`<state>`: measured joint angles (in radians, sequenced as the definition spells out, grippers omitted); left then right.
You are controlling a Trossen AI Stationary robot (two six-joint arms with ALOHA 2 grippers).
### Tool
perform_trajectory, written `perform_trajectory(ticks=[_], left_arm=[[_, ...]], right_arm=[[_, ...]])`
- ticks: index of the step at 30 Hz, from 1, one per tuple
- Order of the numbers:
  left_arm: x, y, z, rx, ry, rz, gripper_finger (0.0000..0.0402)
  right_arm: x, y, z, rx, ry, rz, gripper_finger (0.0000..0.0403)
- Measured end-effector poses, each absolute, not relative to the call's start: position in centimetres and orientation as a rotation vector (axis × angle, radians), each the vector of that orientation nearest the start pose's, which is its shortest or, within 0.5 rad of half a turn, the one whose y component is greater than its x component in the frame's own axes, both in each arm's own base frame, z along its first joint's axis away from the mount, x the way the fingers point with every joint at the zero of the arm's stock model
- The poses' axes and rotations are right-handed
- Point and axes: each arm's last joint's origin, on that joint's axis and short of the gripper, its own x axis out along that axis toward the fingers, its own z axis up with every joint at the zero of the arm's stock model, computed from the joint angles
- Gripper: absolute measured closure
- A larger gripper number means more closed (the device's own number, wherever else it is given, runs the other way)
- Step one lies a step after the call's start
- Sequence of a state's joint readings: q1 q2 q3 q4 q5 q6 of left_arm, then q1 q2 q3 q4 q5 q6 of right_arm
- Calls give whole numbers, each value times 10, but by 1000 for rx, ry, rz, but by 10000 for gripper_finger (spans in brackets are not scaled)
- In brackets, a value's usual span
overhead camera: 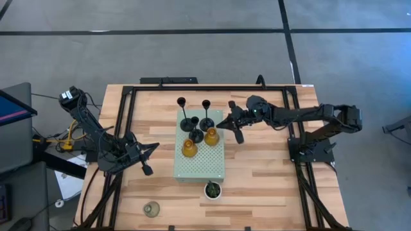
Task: Pick & Place candle stick holders
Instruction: Adjust the right yellow candle holders
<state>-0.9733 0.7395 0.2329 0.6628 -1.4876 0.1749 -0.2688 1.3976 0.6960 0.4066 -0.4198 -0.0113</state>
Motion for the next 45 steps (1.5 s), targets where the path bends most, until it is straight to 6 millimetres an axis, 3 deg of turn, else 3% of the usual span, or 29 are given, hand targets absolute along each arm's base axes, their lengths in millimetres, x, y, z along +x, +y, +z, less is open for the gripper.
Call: perform_trajectory(ticks=[11, 16, 25, 45], left_arm=[[101, -98, 226, 22, -8, 515, 394], [101, -98, 226, 23, -8, 515, 394], [101, -98, 226, 22, -8, 514, 394], [101, -98, 226, 22, -8, 515, 394]], right_arm=[[289, -88, 213, 78, 225, 214, 403], [303, -96, 202, 114, 257, 253, 403], [328, -106, 207, 115, 228, 348, 403], [332, -91, 208, 153, 223, 565, 403]])
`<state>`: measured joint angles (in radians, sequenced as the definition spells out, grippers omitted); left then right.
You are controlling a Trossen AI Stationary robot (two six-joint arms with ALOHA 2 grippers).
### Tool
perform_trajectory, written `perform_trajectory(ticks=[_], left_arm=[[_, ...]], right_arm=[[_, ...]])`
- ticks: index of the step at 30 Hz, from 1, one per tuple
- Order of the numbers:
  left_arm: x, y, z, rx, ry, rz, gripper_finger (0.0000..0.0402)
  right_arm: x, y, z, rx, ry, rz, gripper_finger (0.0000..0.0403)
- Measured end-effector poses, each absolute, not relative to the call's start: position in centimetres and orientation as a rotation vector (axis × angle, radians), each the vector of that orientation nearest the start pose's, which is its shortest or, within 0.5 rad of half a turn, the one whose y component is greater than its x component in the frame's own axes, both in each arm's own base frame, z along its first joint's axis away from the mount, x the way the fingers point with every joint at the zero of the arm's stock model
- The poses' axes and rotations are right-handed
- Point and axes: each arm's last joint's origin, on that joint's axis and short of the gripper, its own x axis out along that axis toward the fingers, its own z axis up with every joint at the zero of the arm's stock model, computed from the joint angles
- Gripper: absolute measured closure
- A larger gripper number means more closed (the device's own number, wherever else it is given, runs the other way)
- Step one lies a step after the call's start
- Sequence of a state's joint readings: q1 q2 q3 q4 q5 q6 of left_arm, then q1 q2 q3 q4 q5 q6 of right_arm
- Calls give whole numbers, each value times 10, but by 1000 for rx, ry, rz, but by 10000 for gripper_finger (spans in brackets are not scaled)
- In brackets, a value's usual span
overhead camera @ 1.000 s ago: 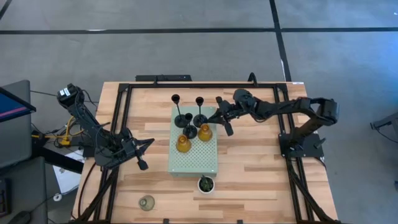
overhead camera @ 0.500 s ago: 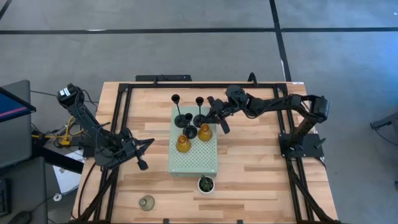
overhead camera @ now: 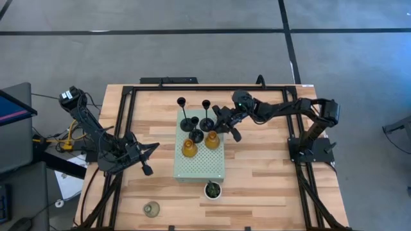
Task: Pick & Place candle stick holders
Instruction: Adjust the right yellow candle holders
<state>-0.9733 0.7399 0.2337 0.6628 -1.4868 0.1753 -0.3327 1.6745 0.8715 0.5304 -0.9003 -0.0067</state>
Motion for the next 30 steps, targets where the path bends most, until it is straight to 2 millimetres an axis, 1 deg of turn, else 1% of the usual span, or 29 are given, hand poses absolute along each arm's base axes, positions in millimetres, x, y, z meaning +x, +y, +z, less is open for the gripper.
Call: perform_trajectory(ticks=[11, 22, 26, 30], left_arm=[[101, -98, 226, 22, -8, 515, 394], [101, -98, 226, 22, -8, 515, 394], [101, -98, 226, 22, -8, 515, 394], [101, -98, 226, 22, -8, 515, 394]], right_arm=[[333, -81, 206, 183, 256, 616, 403], [336, -64, 204, 184, 276, 658, 403], [337, -65, 204, 179, 278, 627, 403], [337, -74, 204, 167, 276, 528, 403]])
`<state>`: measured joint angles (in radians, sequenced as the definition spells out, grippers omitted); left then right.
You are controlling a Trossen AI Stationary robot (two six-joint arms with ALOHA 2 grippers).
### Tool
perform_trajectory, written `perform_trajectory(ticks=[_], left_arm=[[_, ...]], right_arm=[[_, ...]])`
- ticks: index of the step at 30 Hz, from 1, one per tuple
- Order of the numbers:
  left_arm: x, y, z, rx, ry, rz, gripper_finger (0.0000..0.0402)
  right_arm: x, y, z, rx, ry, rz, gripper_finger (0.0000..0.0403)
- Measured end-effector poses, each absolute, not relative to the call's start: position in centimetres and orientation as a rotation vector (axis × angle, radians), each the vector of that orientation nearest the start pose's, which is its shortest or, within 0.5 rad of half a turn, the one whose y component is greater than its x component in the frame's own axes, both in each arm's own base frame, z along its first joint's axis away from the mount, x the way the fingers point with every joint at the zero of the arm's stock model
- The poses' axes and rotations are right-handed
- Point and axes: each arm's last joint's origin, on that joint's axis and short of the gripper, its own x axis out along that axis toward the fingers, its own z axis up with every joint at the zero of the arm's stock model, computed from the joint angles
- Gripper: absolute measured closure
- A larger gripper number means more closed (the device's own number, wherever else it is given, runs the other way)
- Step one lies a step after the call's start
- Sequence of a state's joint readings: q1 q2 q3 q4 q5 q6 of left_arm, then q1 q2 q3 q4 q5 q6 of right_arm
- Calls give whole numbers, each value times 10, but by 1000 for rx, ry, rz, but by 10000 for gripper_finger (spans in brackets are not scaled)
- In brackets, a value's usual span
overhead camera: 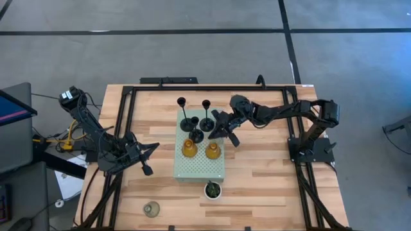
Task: Pick & Place candle stick holders
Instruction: Adjust the right yellow candle holders
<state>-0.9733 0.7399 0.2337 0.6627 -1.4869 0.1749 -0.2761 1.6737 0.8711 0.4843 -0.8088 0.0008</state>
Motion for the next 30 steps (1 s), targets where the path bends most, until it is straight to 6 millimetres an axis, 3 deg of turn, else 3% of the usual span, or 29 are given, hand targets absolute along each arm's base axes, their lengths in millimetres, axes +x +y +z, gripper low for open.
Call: perform_trajectory(ticks=[5, 11, 16, 23, 30], left_arm=[[101, -98, 226, 22, -8, 514, 394], [101, -100, 226, 24, -14, 465, 394], [103, -104, 227, 31, -38, 316, 394], [103, -106, 227, 35, -50, 240, 394], [104, -108, 228, 39, -65, 146, 394]], right_arm=[[330, -89, 209, 169, 288, 408, 403], [310, -91, 238, 141, 298, 306, 403], [293, -72, 260, 72, 336, 229, 403], [271, -39, 277, 28, 425, 173, 403], [253, -8, 274, 41, 431, 165, 403]])
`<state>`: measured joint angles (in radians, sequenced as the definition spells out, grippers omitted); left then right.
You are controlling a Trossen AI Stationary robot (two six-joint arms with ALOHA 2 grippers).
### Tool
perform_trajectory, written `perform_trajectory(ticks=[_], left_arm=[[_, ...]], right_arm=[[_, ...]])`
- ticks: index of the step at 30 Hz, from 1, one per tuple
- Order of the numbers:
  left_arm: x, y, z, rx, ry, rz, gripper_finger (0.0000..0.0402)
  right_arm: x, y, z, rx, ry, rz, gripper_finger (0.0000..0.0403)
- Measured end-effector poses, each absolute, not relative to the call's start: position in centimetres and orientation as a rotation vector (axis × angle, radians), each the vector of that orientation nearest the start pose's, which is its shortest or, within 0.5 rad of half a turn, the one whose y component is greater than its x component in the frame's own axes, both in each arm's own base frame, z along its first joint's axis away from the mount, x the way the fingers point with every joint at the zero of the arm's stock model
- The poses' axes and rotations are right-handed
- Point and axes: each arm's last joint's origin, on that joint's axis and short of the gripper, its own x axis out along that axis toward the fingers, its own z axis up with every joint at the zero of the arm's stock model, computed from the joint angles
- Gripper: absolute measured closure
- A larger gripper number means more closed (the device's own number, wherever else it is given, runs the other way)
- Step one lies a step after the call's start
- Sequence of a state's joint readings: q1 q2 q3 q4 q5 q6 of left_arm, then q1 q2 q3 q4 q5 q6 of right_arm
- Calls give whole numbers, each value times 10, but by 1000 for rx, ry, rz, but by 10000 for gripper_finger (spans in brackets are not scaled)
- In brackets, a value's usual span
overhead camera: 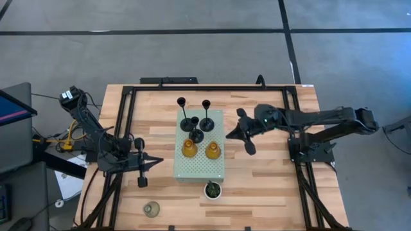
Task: Pick & Place candle stick holders
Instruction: Adjust the right yellow candle holders
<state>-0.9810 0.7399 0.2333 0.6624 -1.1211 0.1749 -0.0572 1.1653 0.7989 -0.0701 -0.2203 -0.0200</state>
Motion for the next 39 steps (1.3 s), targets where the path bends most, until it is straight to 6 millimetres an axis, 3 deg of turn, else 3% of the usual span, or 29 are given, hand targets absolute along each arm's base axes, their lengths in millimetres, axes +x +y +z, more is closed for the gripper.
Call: perform_trajectory(ticks=[6, 14, 28, 39], left_arm=[[104, -108, 228, 39, -66, 142, 394], [104, -108, 228, 39, -66, 142, 394], [104, -108, 228, 39, -66, 142, 394], [103, -109, 227, 40, -65, 135, 394]], right_arm=[[249, 11, 270, 61, 434, 25, 403], [250, 28, 277, -4, 349, 3, 403], [253, 2, 282, -28, 305, -130, 403], [253, 9, 282, 23, 302, -111, 403]])
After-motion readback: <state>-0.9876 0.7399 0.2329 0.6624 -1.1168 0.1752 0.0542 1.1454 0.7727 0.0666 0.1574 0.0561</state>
